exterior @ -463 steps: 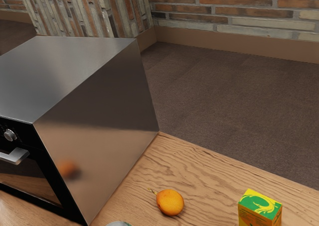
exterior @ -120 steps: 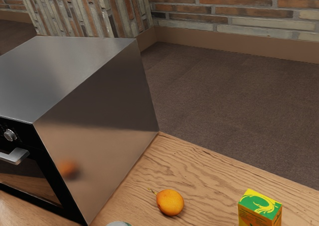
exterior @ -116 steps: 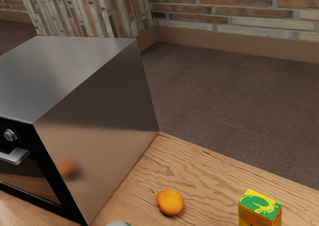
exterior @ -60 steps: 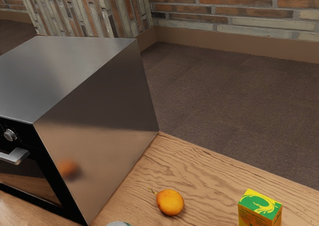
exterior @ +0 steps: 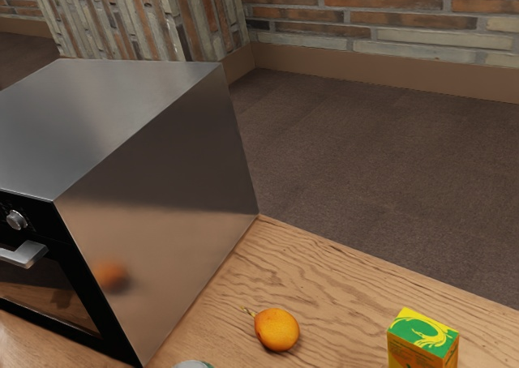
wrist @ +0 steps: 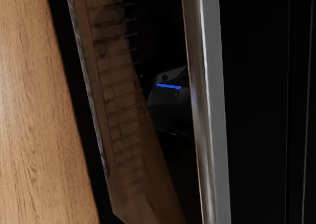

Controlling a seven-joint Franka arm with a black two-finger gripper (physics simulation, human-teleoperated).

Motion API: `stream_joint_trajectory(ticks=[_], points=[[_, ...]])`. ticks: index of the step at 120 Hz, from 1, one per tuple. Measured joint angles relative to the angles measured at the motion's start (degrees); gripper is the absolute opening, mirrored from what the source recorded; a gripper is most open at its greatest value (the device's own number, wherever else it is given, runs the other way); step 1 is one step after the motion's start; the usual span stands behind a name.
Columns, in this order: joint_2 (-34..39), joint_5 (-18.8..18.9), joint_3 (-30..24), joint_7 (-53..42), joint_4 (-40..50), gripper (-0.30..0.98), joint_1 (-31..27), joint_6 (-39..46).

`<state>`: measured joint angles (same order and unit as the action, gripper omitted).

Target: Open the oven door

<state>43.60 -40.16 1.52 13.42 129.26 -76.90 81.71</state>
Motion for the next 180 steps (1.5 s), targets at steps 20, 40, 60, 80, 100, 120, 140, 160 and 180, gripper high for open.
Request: stream_joint_trajectory(ticks=[20,40,60,80,100,120,140,160,180], points=[[-0.2,0.1,-0.2,-0.6,0.0,0.68,0.0,0.4],[-0.4,0.3,-0.1,-1.1,0.2,0.68,0.0,0.5],[-1.4,0.4,-0.2,-1.5,0.5,0.68,0.0,0.8],[-2.3,0.4,-0.5,-1.8,0.5,0.68,0.0,1.1],[-2.7,0.4,-0.5,-2.1,0.5,0.68,0.0,1.2],[-3.3,0.5,-0.5,-2.3,0.5,0.68,0.0,1.3],[-4.1,0.6,-0.5,-2.4,0.5,0.68,0.0,1.3],[-4.3,0.8,-0.5,-2.5,0.5,0.68,0.0,1.3],[-4.6,1.1,-0.4,-2.6,0.5,0.68,0.0,1.2]])
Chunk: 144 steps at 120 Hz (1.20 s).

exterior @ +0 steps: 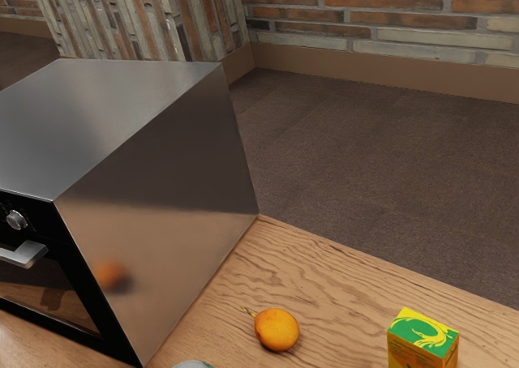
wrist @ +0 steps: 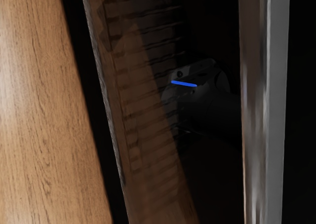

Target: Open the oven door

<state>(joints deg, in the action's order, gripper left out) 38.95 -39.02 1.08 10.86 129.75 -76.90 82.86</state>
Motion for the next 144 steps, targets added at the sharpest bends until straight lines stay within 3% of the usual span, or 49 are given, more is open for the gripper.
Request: stream_joint_trajectory(ticks=[78,129,144], points=[[-1.9,-1.0,-3.7,0.1,0.2,0.68,0.0,2.0],[-3.0,-0.4,-3.5,0.1,0.5,0.69,0.0,2.1],[-2.9,0.5,-0.8,0.0,0.9,0.69,0.0,1.9]])
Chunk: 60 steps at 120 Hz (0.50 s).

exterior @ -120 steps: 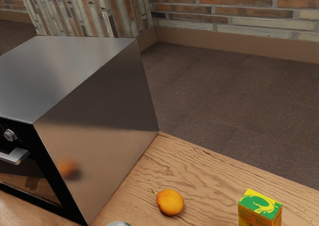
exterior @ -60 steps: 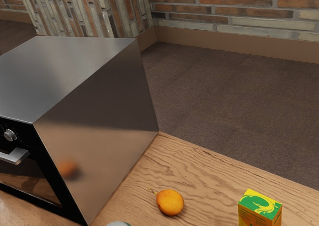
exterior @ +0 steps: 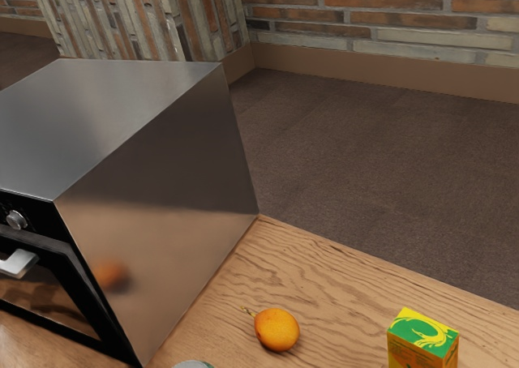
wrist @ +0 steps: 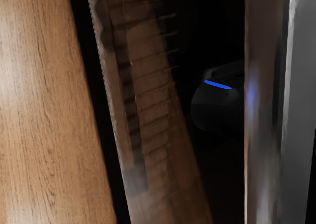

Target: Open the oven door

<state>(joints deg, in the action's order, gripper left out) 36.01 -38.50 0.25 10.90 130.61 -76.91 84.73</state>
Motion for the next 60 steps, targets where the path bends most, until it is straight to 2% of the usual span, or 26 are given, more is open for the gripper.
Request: stream_joint_trajectory(ticks=[14,20,30,35,40,46,60], points=[[0.0,1.7,4.6,-0.4,0.9,0.69,0.0,-0.6],[0.1,3.7,9.2,-0.7,1.2,0.69,0.0,-1.5],[0.5,11.8,25.3,-1.2,-0.4,0.69,0.0,-4.8],[0.7,16.2,36.3,-1.4,-8.8,0.68,0.0,-8.7],[0.8,18.0,42.1,-1.4,-17.9,0.68,0.0,-13.1],[0.8,17.0,41.7,-0.9,-26.5,0.68,0.0,-17.8],[-1.6,13.3,25.3,1.2,-42.2,0.68,0.0,-23.6]])
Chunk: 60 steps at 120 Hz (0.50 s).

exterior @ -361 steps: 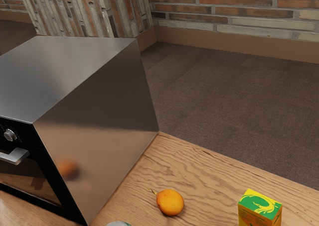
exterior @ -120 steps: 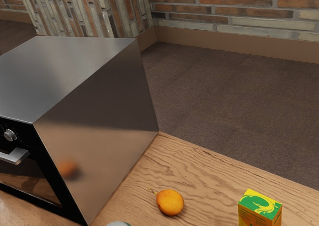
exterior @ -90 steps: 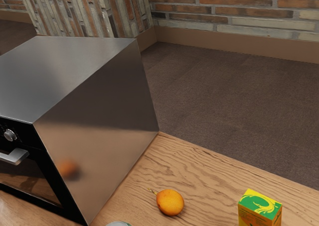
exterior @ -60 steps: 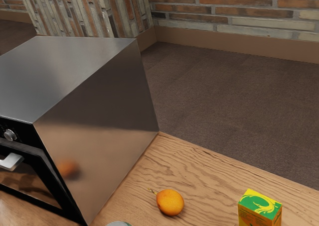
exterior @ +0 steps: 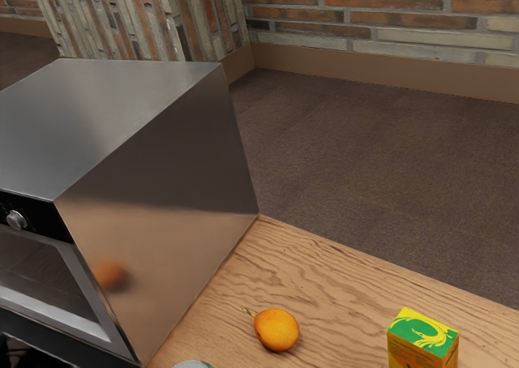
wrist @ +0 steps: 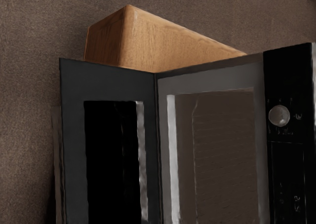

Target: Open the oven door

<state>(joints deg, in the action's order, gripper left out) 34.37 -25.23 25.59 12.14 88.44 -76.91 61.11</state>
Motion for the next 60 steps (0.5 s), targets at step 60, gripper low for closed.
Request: stream_joint_trajectory(ticks=[60], points=[[-24.1,10.1,-92.2,-8.4,-18.6,0.68,0.4,10.4]])
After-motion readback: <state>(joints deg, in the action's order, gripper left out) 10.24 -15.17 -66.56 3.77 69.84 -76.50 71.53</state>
